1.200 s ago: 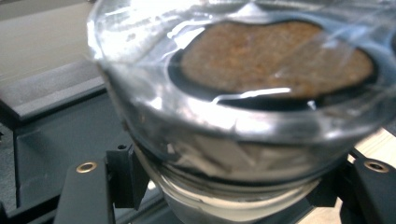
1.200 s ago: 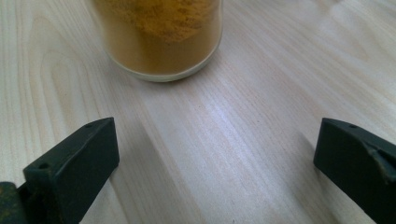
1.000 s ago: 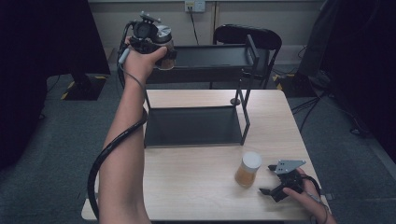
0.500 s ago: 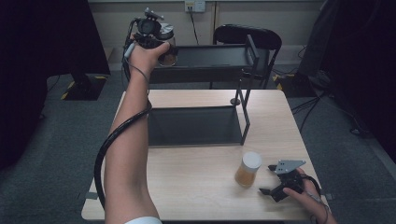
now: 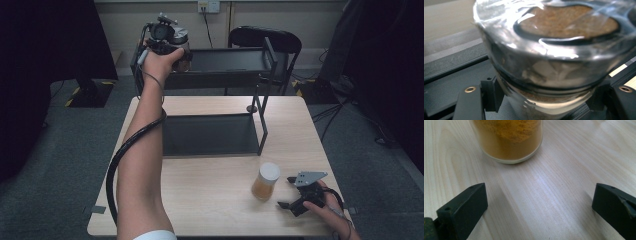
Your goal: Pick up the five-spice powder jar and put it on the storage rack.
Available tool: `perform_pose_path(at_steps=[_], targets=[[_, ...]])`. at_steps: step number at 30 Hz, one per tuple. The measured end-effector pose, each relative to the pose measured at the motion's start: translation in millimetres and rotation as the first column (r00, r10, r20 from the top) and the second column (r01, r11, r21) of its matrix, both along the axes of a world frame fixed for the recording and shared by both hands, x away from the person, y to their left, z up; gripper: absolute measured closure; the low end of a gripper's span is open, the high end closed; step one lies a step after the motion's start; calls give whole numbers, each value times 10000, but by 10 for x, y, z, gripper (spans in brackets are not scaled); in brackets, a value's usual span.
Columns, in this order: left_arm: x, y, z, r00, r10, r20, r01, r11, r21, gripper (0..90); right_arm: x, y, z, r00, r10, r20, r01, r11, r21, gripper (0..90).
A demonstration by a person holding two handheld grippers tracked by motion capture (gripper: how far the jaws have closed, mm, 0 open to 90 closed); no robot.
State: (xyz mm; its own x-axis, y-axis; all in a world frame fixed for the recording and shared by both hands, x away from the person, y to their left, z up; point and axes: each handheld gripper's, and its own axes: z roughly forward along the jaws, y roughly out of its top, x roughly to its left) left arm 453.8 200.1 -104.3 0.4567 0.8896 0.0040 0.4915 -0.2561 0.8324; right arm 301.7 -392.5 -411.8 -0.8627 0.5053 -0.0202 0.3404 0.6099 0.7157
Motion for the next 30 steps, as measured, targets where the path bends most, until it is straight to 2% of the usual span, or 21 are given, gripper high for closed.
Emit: perform_pose_path(at_steps=[2,7,12,16,27,30], targets=[[-11,-18,-1,10000,47,30,-47,10000,47,312,0,0,0,10000,0,-1,0,10000,1,0],[-39,-18,-13,9998,195,54,-194,9996,-213,286,0,0,0,10000,1,-2,-1,10000,1,0],[-132,-77,-4,9987,429,276,-421,9987,-285,144,0,0,0,10000,1,-1,-1,10000,2,0],[-235,-89,-6,9978,496,446,-481,9982,-350,96,0,0,0,10000,1,0,-1,10000,0,0],[-489,-87,-127,9961,693,540,-657,9958,-643,50,1,-1,-1,10000,6,7,-6,10000,2,0],[-536,-81,-176,9963,654,557,-606,9946,-847,28,1,0,-1,10000,6,7,-6,10000,1,0]])
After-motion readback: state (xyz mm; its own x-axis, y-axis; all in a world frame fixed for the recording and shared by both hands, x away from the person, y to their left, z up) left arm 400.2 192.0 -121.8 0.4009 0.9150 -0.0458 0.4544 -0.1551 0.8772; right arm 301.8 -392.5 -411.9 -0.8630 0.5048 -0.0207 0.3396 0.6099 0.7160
